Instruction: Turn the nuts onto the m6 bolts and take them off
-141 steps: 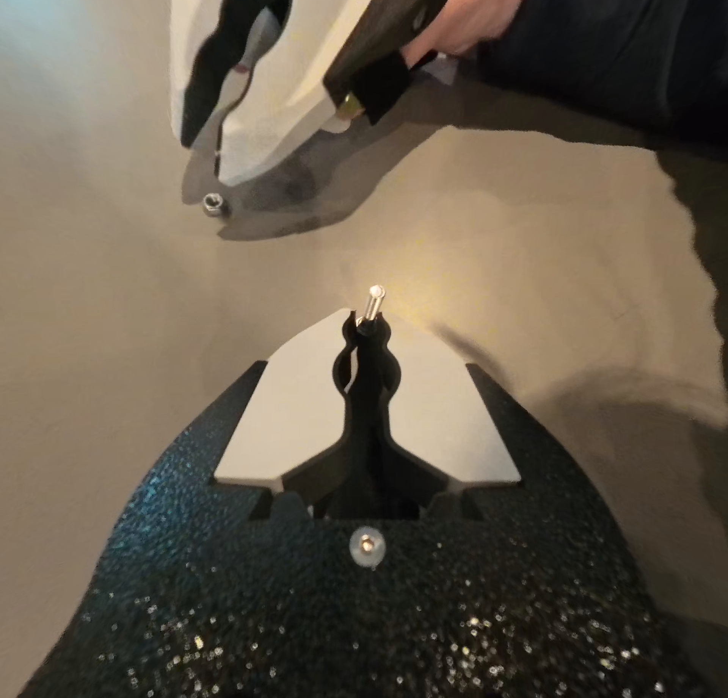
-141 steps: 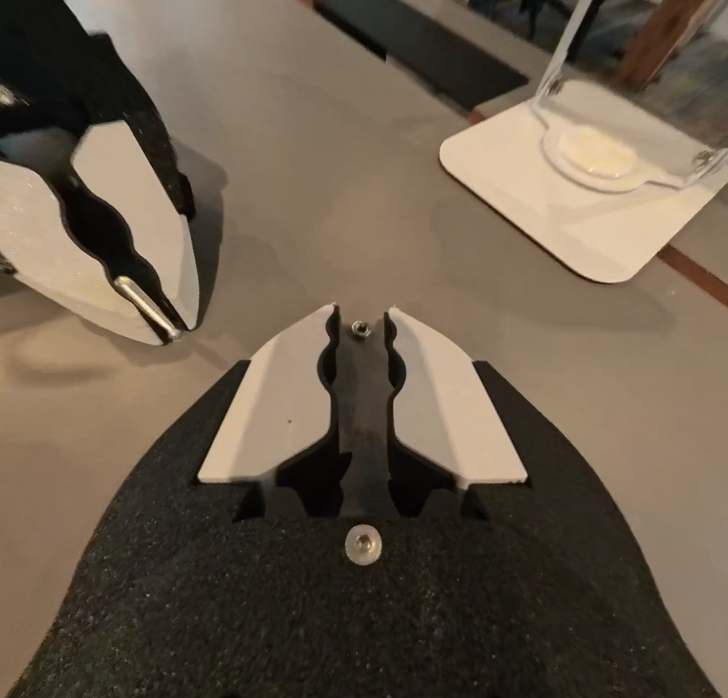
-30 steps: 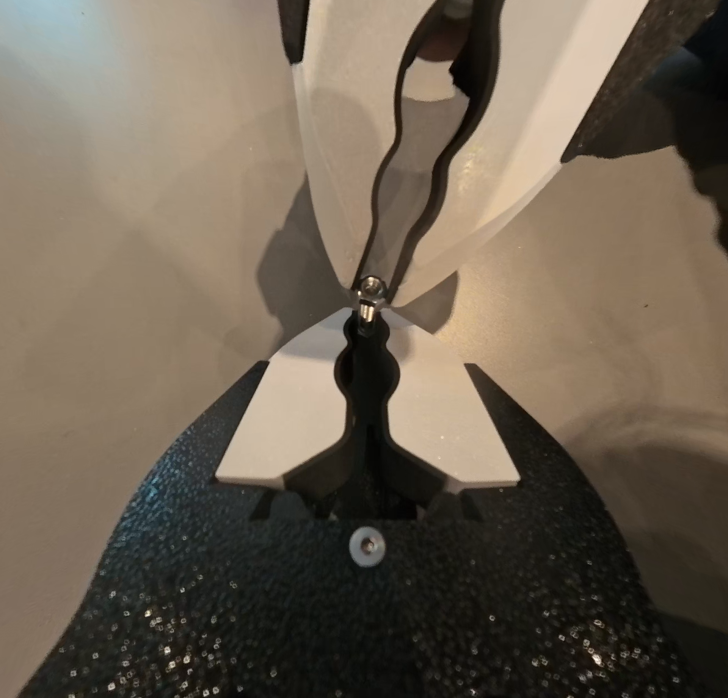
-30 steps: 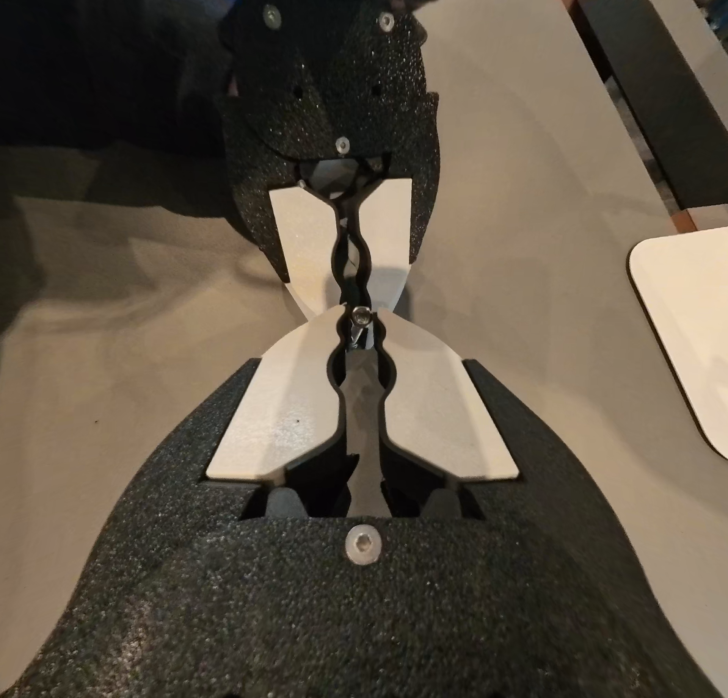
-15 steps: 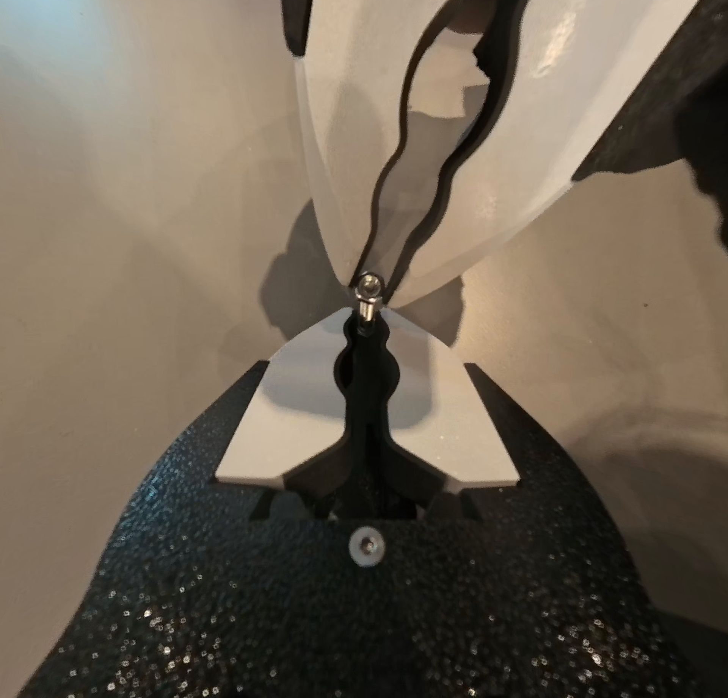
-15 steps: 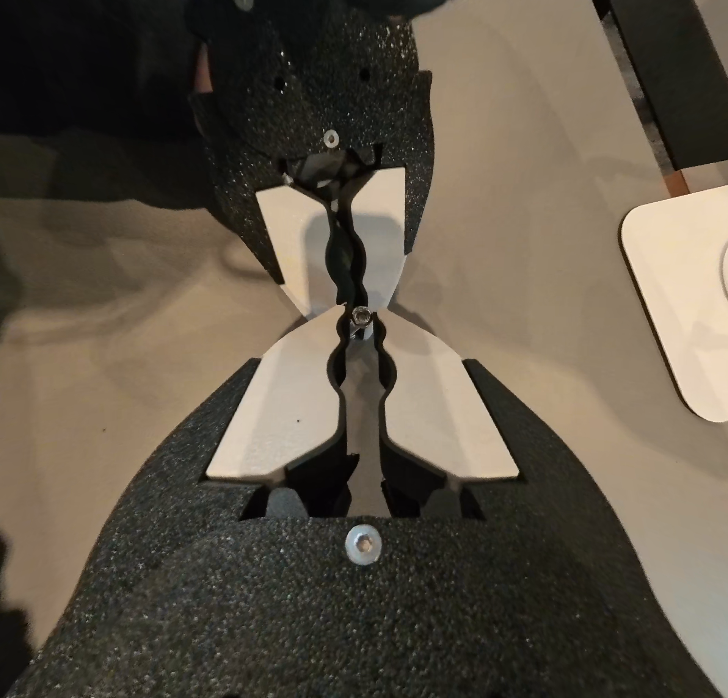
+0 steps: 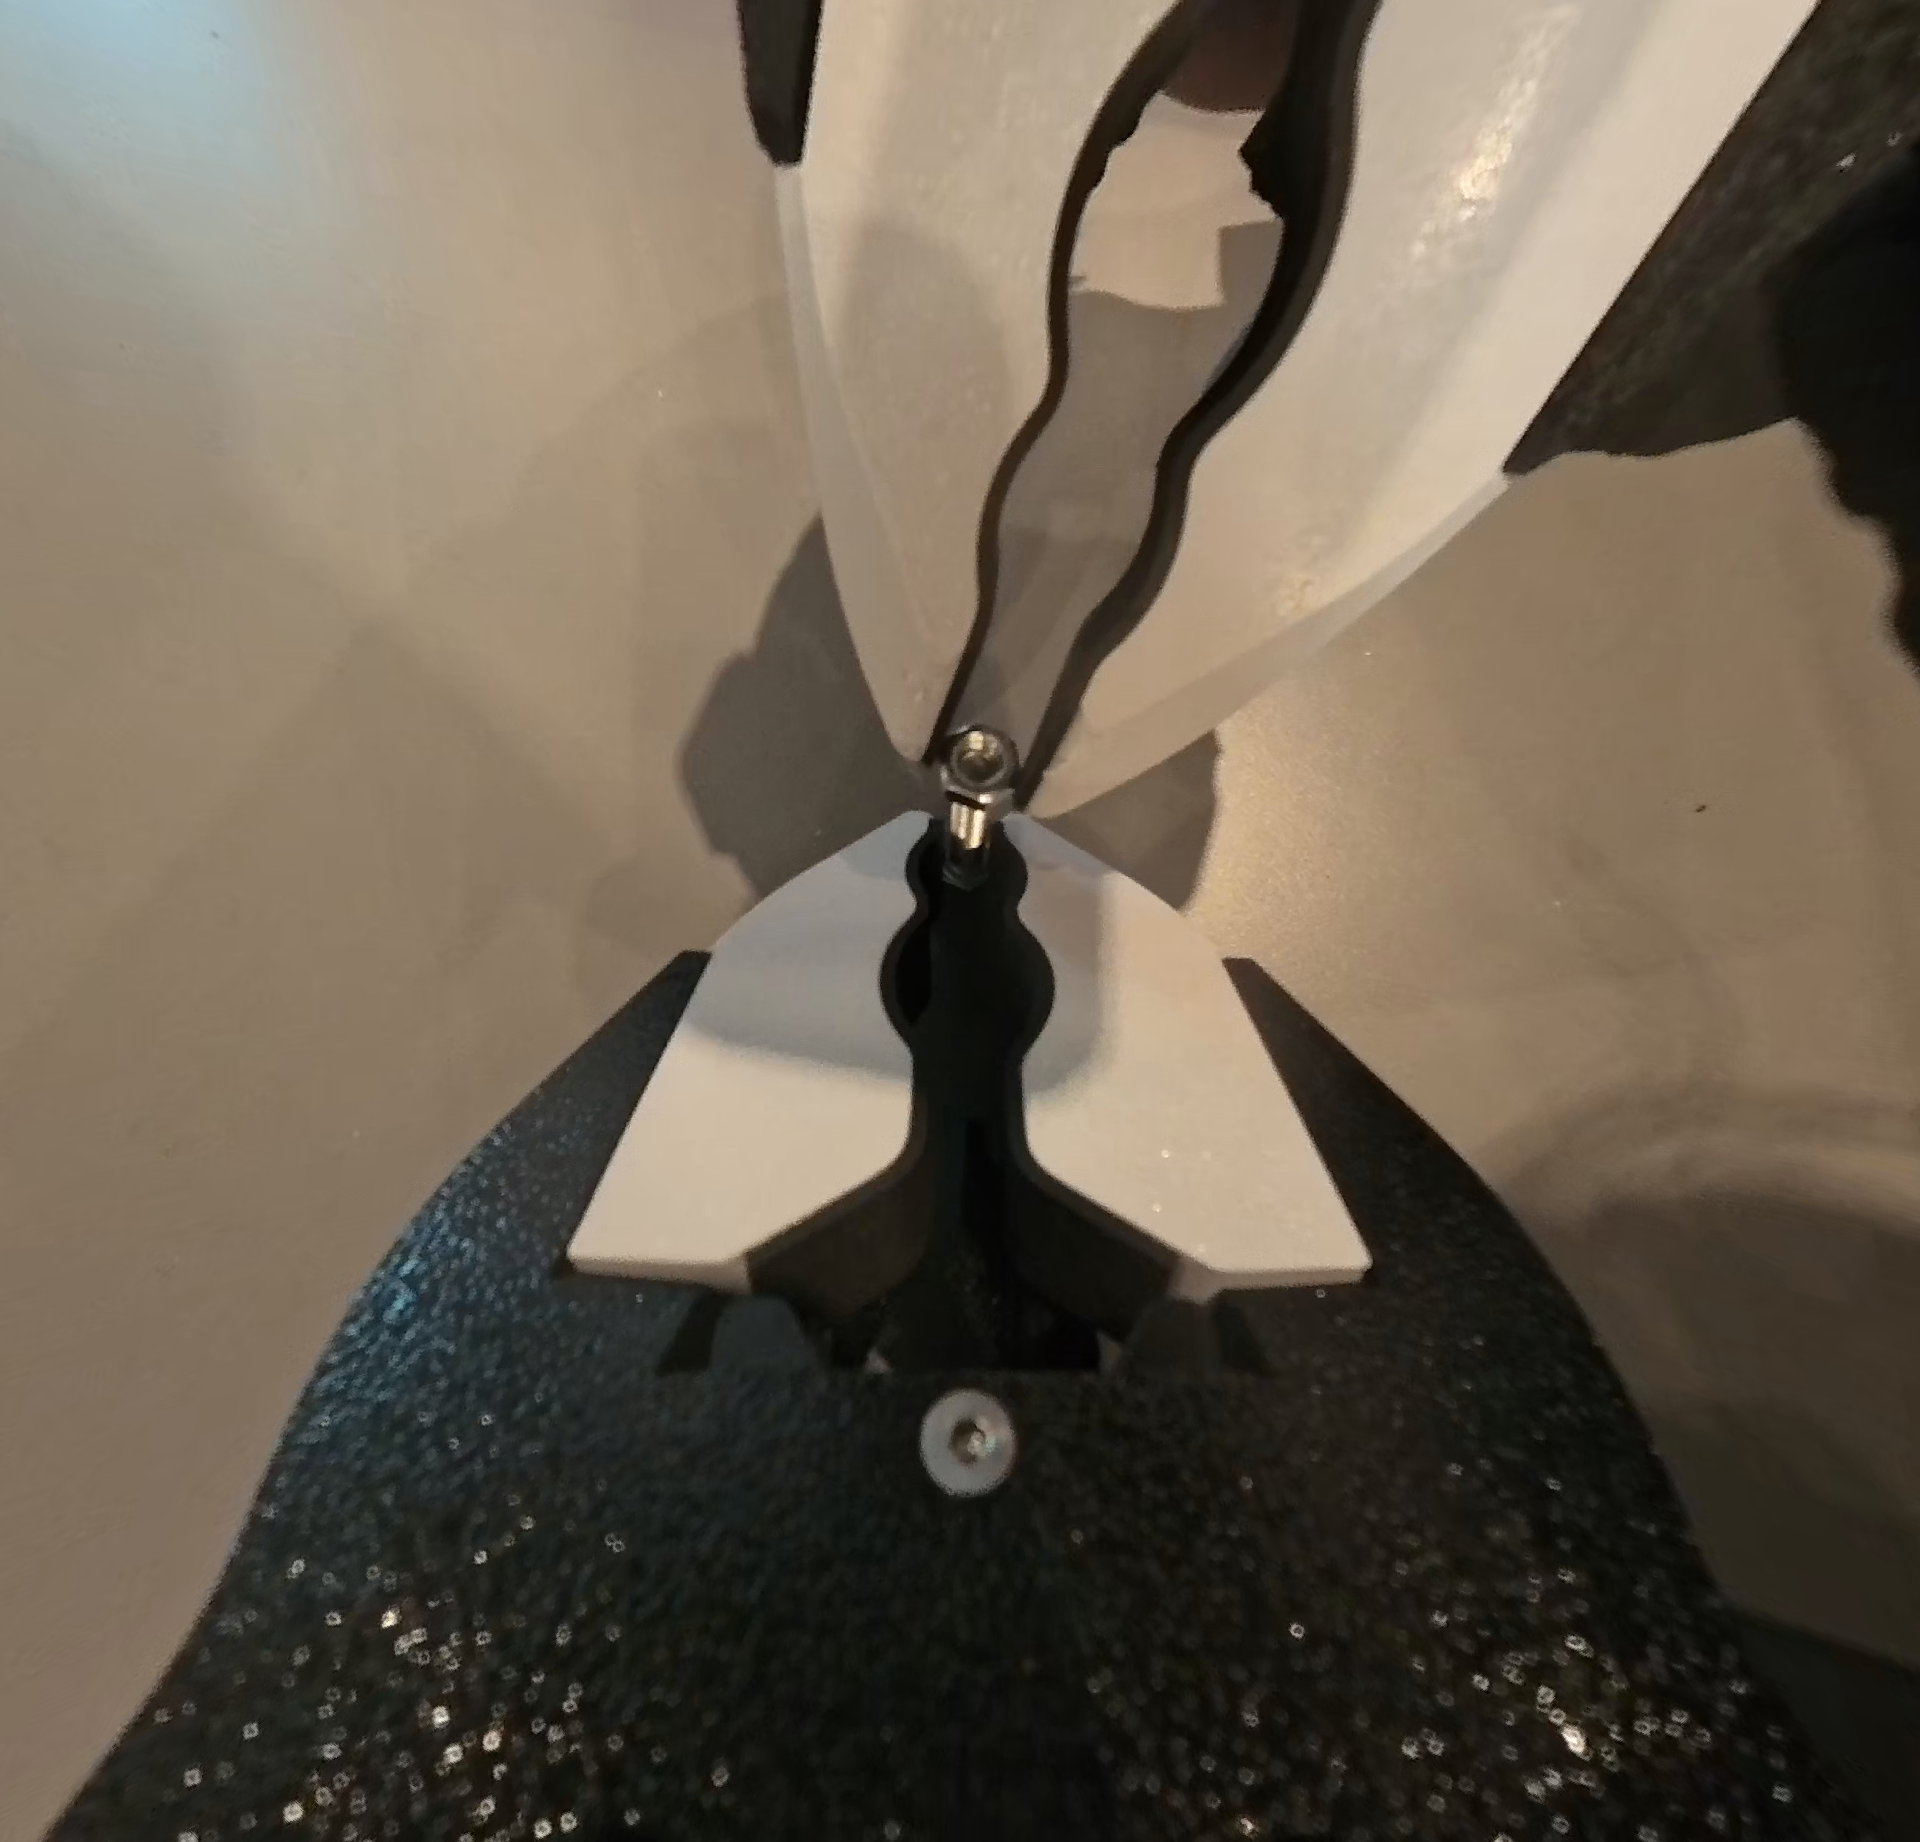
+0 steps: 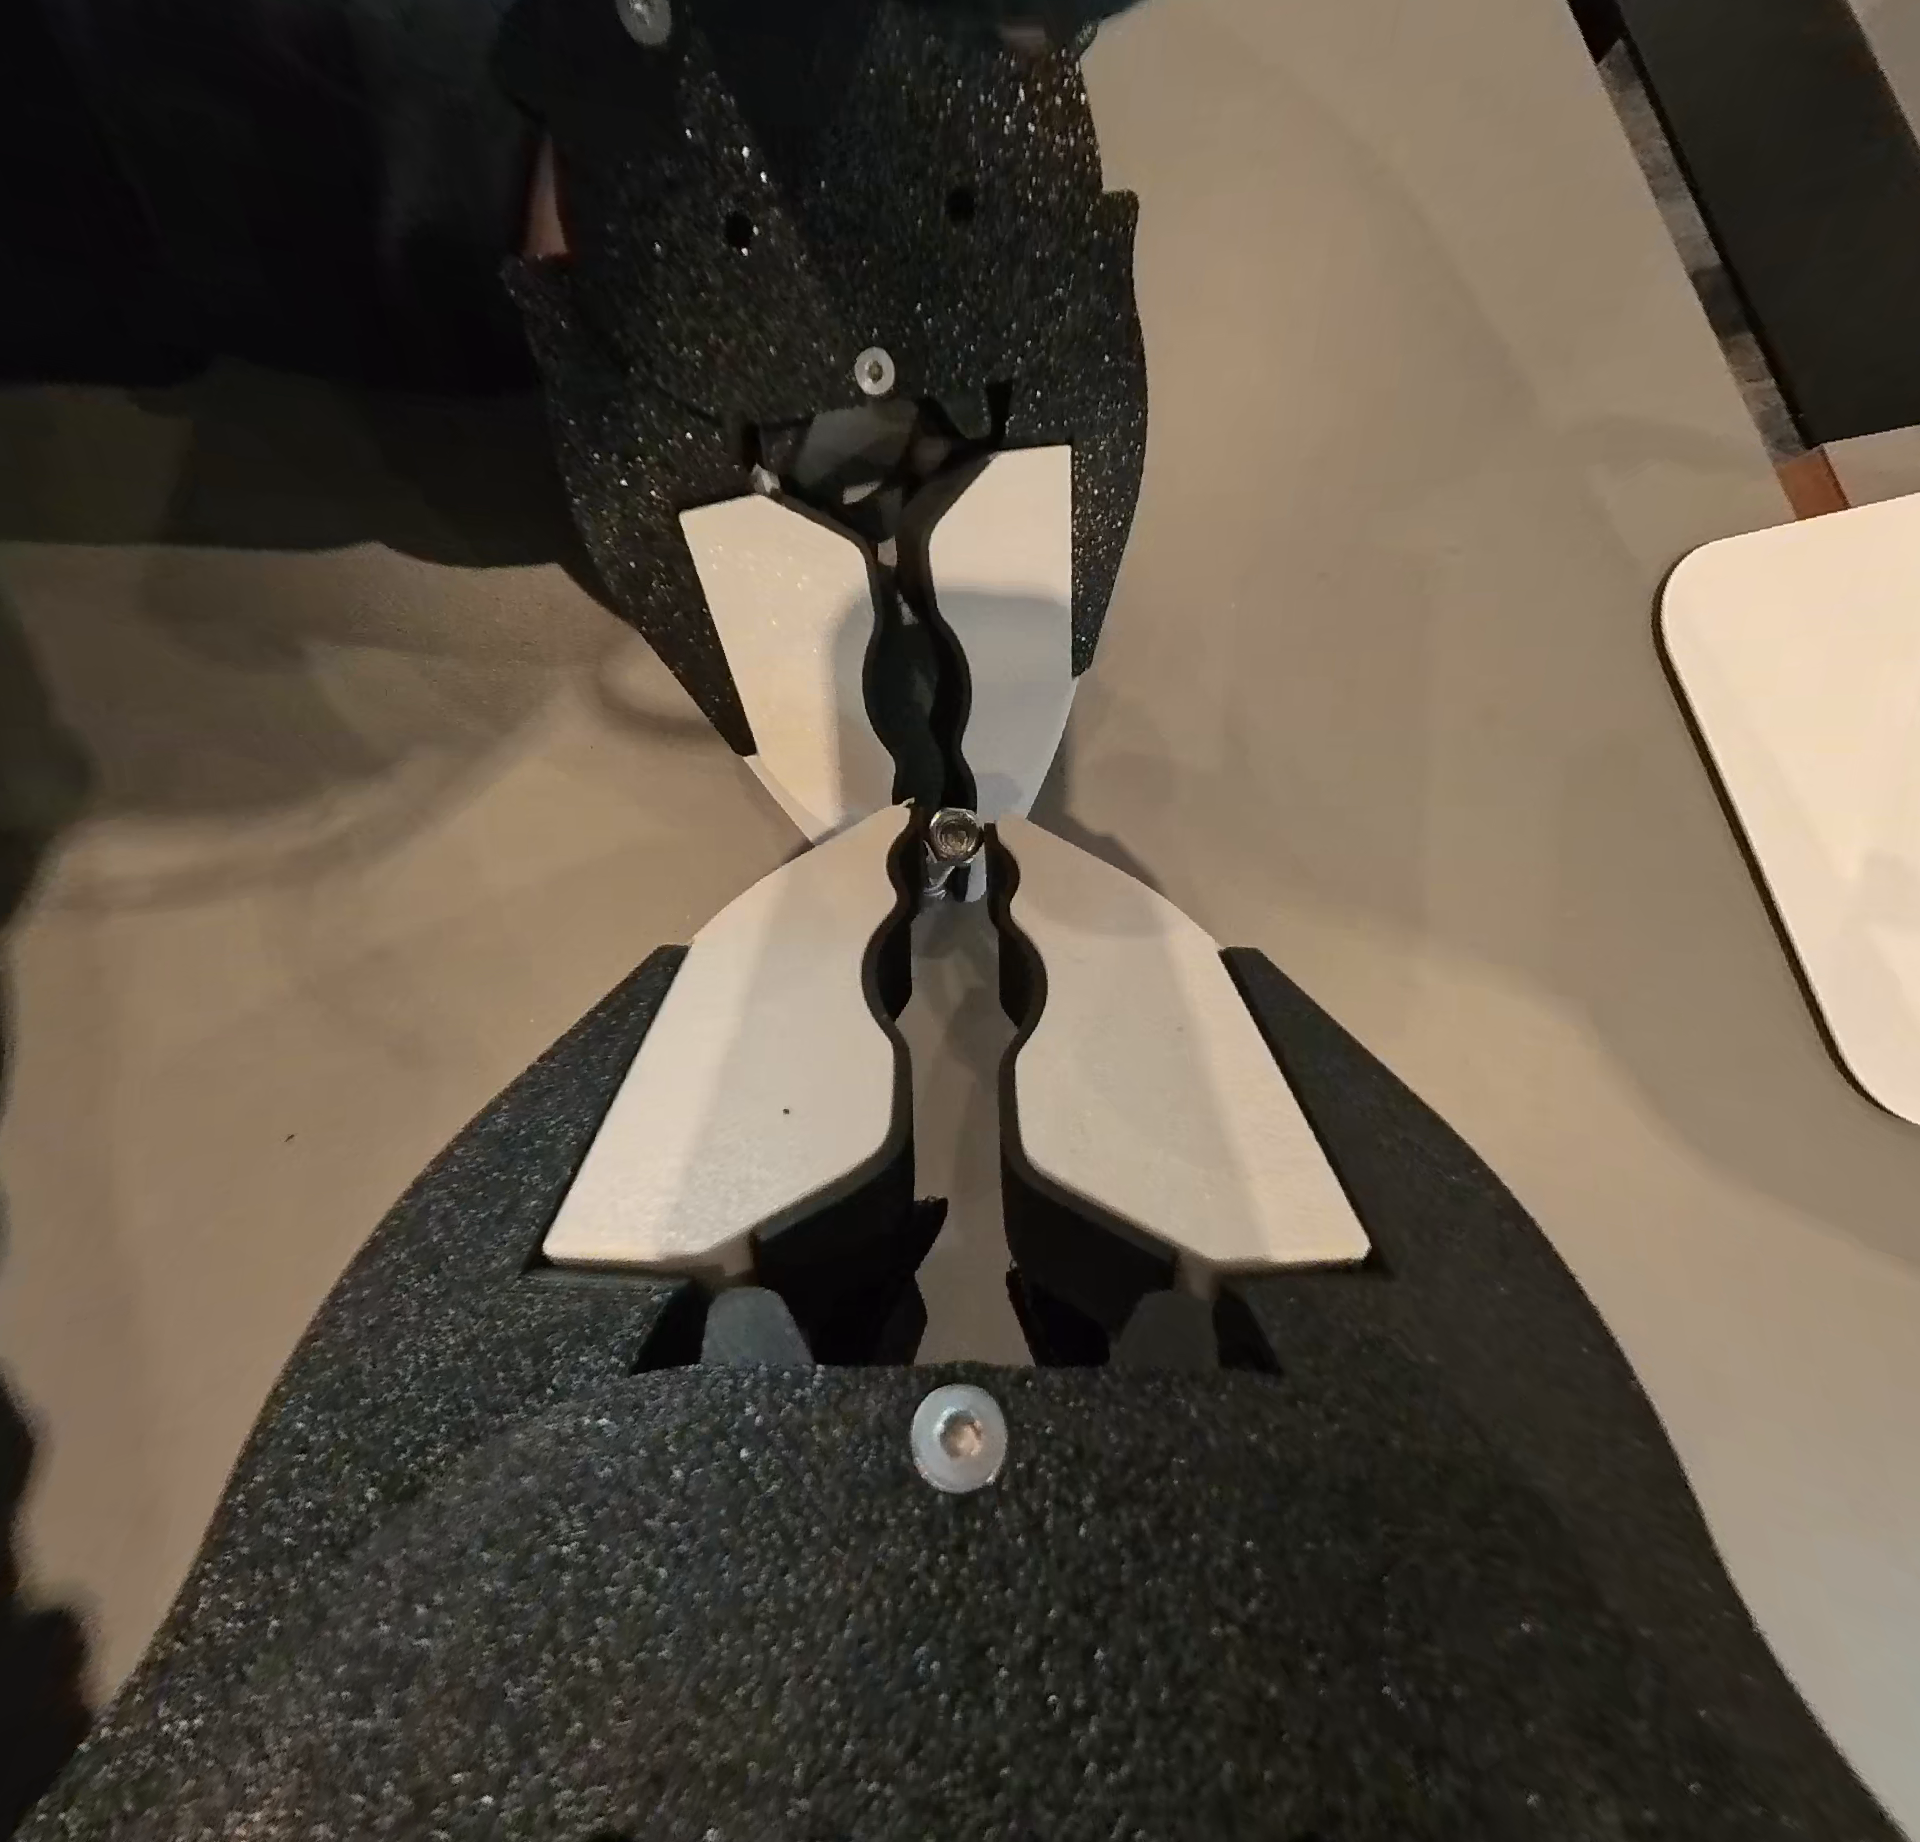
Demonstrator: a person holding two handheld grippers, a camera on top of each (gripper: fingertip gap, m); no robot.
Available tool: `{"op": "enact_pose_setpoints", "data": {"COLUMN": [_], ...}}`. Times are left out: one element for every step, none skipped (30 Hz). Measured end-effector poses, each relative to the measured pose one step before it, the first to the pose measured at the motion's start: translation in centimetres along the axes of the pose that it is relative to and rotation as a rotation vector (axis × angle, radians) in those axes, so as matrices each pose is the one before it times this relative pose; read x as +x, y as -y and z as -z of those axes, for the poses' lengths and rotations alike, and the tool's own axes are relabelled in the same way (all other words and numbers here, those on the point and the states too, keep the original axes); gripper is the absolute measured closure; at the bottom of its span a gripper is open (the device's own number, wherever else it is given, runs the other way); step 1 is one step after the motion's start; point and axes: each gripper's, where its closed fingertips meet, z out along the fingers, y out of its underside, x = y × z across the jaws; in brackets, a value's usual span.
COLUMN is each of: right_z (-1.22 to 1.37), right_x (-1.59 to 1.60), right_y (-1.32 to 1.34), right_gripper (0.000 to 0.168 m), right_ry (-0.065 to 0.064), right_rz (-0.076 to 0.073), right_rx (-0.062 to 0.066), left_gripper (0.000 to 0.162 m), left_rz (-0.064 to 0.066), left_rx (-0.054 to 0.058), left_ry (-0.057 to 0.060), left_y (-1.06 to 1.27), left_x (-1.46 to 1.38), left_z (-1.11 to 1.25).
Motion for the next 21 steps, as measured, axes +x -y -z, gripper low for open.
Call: {"op": "enact_pose_setpoints", "data": {"right_z": [-0.020, -0.003, -0.002, -0.007, -0.009, -0.004, 0.016, 0.024, 0.028, 0.029, 0.026, 0.033, 0.020, 0.020, 0.020, 0.032, 0.056, 0.074, 0.135, 0.187, 0.264], "right_x": [-0.005, 0.006, 0.006, 0.004, 0.015, 0.028, 0.009, 0.014, 0.047, 0.023, 0.032, 0.037, 0.031, 0.011, 0.004, 0.006, 0.008, 0.025, 0.058, 0.126, 0.247], "right_y": [0.006, 0.000, 0.001, 0.010, 0.015, 0.026, 0.022, -0.008, -0.028, -0.027, -0.022, -0.025, -0.022, -0.004, 0.015, 0.037, 0.045, 0.040, 0.032, 0.015, -0.001], "right_gripper": [0.157, 0.157, 0.157, 0.157, 0.157, 0.157, 0.157, 0.157, 0.156, 0.156, 0.155, 0.155, 0.154, 0.154, 0.154, 0.154, 0.154, 0.154, 0.154, 0.154, 0.154], "right_ry": [0.0024, 0.0014, 0.0003, -0.0005, -0.0021, -0.0027, -0.0009, -0.0009, -0.0009, 0.0014, 0.0011, 0.0001, -0.0005, 0.0005, 0.0010, 0.0003, -0.0004, -0.0008, -0.0010, -0.0042, -0.0080], "right_rz": [-0.0029, -0.0022, -0.0005, 0.0004, 0.0010, 0.0016, 0.0015, 0.0010, -0.0012, -0.0031, -0.0024, -0.0012, -0.0002, -0.0006, -0.0010, -0.0003, -0.0001, -0.0003, 0.0000, -0.0003, -0.0026], "right_rx": [0.0016, 0.0008, 0.0003, 0.0003, 0.0004, 0.0007, 0.0011, 0.0003, -0.0005, 0.0003, 0.0006, 0.0009, 0.0009, 0.0012, 0.0021, 0.0025, 0.0030, 0.0031, 0.0036, 0.0057, 0.0090], "left_gripper": [0.153, 0.153, 0.153, 0.153, 0.153, 0.153, 0.153, 0.153, 0.153, 0.153, 0.153, 0.153, 0.153, 0.153, 0.153, 0.153, 0.153, 0.153, 0.153, 0.153, 0.153], "left_rz": [0.0000, 0.0000, 0.0000, 0.0002, 0.0001, 0.0000, 0.0001, 0.0001, 0.0003, 0.0003, 0.0002, 0.0002, 0.0002, 0.0001, 0.0001, 0.0001, 0.0001, 0.0001, 0.0002, 0.0003, 0.0001], "left_rx": [0.0000, 0.0000, 0.0000, 0.0000, 0.0000, 0.0000, 0.0000, 0.0000, 0.0000, 0.0000, 0.0000, 0.0000, 0.0000, 0.0000, 0.0000, 0.0000, 0.0000, 0.0000, 0.0000, 0.0000, 0.0000], "left_ry": [0.0000, 0.0000, 0.0000, -0.0002, -0.0001, 0.0000, -0.0001, -0.0001, -0.0002, -0.0003, -0.0002, -0.0002, -0.0001, -0.0001, -0.0001, -0.0001, -0.0001, -0.0001, -0.0002, -0.0002, -0.0001], "left_y": [0.009, 0.000, -0.005, 0.000, 0.000, 0.000, -0.007, 0.002, 0.007, -0.001, 0.000, 0.000, 0.000, 0.000, -0.007, 0.000, -0.006, 0.001, -0.001, 0.000, 0.000], "left_x": [0.010, 0.000, 0.013, 0.004, 0.001, 0.000, 0.004, 0.012, 0.006, -0.004, 0.005, 0.004, 0.003, 0.003, 0.002, 0.002, 0.004, 0.011, -0.005, 0.005, 0.002], "left_z": [0.004, 0.000, 0.005, 0.000, 0.000, 0.000, 0.007, -0.002, 0.007, 0.002, 0.000, 0.000, 0.000, 0.000, -0.007, 0.000, 0.007, -0.002, 0.002, 0.000, 0.000]}}
